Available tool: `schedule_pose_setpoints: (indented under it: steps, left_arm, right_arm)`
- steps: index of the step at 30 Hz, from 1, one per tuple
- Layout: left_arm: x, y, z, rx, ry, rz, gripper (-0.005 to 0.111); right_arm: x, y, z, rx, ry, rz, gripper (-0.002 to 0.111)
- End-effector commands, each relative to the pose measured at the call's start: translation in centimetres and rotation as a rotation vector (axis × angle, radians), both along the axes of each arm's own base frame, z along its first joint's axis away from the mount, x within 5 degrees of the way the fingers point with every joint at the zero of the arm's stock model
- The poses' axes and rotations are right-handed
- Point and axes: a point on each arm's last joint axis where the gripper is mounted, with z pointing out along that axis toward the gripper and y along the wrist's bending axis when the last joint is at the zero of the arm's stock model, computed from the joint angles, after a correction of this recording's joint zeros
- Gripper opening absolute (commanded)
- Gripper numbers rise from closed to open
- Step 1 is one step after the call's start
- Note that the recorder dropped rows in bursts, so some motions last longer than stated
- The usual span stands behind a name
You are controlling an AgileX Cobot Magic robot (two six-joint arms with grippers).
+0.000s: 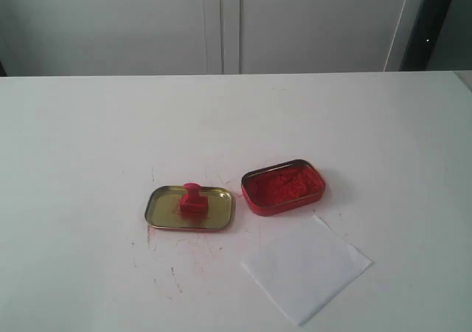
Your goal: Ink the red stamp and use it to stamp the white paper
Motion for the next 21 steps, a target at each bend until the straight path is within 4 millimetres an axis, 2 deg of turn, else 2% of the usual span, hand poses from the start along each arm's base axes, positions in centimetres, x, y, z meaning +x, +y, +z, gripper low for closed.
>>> schedule_pose_setpoints:
  steps: [1, 7, 10, 18, 21]
  left_arm:
    - [0.0, -0.1, -0.2, -0.006, 0.004, -0.007, 0.000]
    - [0.0, -0.1, -0.2, -0.006, 0.004, -0.007, 0.000]
    - [0.0, -0.1, -0.2, -0.006, 0.004, -0.007, 0.000]
    - [0.0, -0.1, -0.2, -0.006, 0.004, -0.007, 0.000]
    - [0.0, -0.1, -0.2, -0.006, 0.004, -0.007, 0.000]
  right_arm:
    - [0.0, 0.0, 0.0, -0.001, -0.012, 0.007, 0.000]
    - [0.0, 0.0, 0.0, 0.000, -0.016, 0.007, 0.000]
    - [0.2, 0.0, 0.6, 0.004, -0.078, 0.006, 0.000]
    - [0.2, 0.1, 3.7, 0.030, -0.426, 0.006, 0.000]
    - [0.1, 0.0, 4.4, 0.035, -0.499, 0.006, 0.000]
